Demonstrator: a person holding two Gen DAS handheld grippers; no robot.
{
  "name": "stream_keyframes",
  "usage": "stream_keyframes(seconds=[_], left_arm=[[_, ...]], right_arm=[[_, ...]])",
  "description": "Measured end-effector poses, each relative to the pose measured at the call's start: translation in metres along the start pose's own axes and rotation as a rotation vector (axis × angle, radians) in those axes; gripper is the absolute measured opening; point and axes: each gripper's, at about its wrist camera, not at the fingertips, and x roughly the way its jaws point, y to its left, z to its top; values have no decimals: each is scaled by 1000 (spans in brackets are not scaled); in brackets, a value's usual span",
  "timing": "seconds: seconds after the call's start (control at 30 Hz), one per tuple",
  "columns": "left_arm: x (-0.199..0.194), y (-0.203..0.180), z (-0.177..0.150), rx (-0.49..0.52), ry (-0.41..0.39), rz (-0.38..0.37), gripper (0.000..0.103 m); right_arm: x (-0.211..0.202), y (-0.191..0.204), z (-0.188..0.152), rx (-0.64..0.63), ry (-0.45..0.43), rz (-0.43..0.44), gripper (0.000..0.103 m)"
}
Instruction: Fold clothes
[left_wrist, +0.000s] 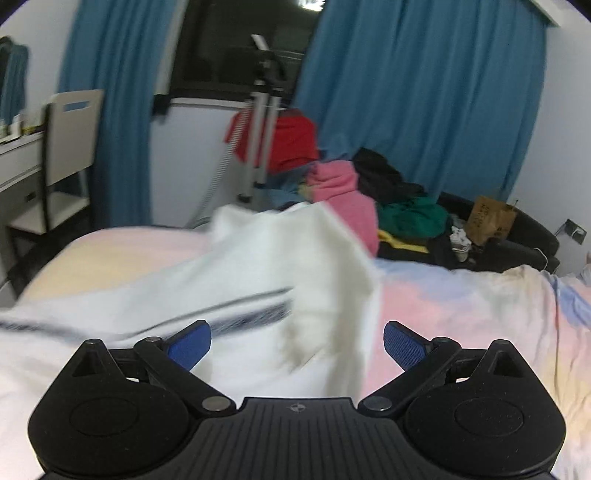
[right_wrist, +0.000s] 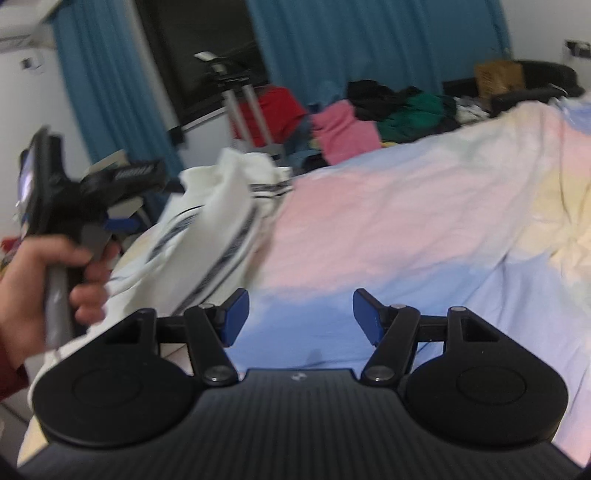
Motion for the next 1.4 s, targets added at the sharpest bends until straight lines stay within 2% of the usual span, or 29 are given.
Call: stream_keyframes(seconds=[0.13,0.27,0.33,0.4,0.43,0.57,0.8,0.9,1.0,1.07,1.17,1.27,1.4], left_arm=[[72,-43,25,54,-30,73,98],[134,-66,46,111,-27,149,87],[154,-66,55,125,-12,156,67],[162,-63,61,129,-2,159,16],[163,-62,62,132,-1,157,7],[123,-63,58,209,-58,103,5],[-26,-80,4,362,-158,-90,4],[-90,-79,-28,374,-189,-181,4],[-148,-73,-76,369,-210,-272,4],[-175,-71,-112,370,-200,-304,4],[-196,-67,-163,377,-188,-296,4],[-200,-51,-187,275,-153,-305,5],[-195,-25,-186,146,-110,-330,5]], right_arm=[[25,-34,-5,61,31,-9,66],[50,-55,-14,104,81,-33,66],[61,-60,-17,120,93,-35,66],[70,-63,-20,127,96,-39,66],[74,-64,-21,131,97,-41,66],[84,-65,-22,153,96,-38,66],[60,-56,-20,140,15,-28,66],[38,-56,-16,152,-26,-19,66],[13,-60,-12,186,-74,-15,66],[-4,-67,-11,233,-98,-3,66],[-26,-85,-13,354,-96,53,66],[-39,-103,-16,478,-72,116,66],[-26,-114,-25,599,3,179,65]])
